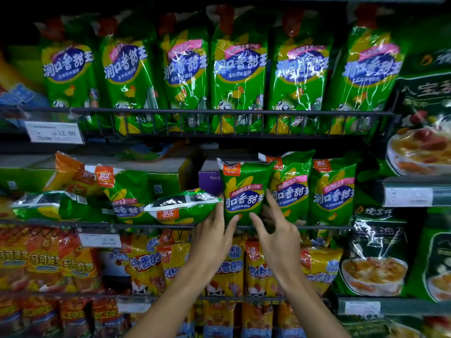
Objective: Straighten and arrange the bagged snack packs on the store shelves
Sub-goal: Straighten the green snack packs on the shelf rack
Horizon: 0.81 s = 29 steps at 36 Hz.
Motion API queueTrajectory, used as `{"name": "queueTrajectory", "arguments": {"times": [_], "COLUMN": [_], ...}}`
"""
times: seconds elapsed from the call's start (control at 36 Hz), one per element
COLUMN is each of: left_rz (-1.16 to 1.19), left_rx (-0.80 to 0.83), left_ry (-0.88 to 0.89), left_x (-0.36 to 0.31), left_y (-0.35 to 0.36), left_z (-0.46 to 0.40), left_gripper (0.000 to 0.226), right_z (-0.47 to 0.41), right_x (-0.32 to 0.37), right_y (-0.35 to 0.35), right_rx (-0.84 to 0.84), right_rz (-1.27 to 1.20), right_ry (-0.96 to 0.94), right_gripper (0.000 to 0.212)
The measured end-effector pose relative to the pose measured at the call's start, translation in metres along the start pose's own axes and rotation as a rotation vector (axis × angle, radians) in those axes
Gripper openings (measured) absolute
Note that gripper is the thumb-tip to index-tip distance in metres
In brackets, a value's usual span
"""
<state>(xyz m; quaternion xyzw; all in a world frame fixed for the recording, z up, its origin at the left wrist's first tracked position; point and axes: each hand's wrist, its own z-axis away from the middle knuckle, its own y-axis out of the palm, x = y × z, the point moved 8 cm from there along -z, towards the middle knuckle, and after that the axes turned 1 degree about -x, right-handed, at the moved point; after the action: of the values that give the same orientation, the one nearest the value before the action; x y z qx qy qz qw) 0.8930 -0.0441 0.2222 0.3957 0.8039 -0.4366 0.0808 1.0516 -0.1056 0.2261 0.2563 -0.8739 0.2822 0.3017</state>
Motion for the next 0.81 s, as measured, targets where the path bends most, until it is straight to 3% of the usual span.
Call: {"name": "queueTrajectory", "arguments": {"times": [0.31, 0.58, 0.81], "left_rz": [0.260, -0.007, 0.062], "left_rx": [-0.068, 0.005, 0.040], "left_ry": [-0.057, 0.003, 0.018], "left_x": [-0.014, -0.007, -0.003], "left_y": [-0.007, 0.001, 0.001], "left_z": [-0.007, -0.003, -0.002], "left_gripper": [0.066, 0.069, 0.063], "right_z": [-0.026, -0.018, -0.015], "right_x": [0.010, 0.005, 0.002], "right_y": [-0.017, -0.005, -0.014], "right_rx": [-0.171, -0.108, -0.156], "right_rz": [-0.014, 0.181, 0.138], "right_ry": [-0.074, -0.130, -0.162], "right_gripper": [0.052, 0.042, 0.037]}}
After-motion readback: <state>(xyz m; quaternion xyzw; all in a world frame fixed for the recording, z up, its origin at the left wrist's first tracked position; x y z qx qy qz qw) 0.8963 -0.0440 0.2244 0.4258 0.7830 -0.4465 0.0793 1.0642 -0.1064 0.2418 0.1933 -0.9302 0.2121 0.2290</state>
